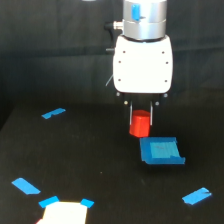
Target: Pick up the red object from the table
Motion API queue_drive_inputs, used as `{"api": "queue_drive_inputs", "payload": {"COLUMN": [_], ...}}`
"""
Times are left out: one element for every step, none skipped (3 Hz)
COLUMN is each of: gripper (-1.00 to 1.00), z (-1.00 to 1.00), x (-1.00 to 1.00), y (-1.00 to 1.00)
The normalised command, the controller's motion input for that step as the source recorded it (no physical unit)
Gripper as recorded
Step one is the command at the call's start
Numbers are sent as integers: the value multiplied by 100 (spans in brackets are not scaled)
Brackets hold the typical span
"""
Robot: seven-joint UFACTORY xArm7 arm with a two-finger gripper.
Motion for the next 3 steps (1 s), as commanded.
{"api": "queue_drive_inputs", "payload": {"gripper": [-100,-100,-99], "z": [29,58,44], "x": [-17,19,11], "y": [32,66,49]}}
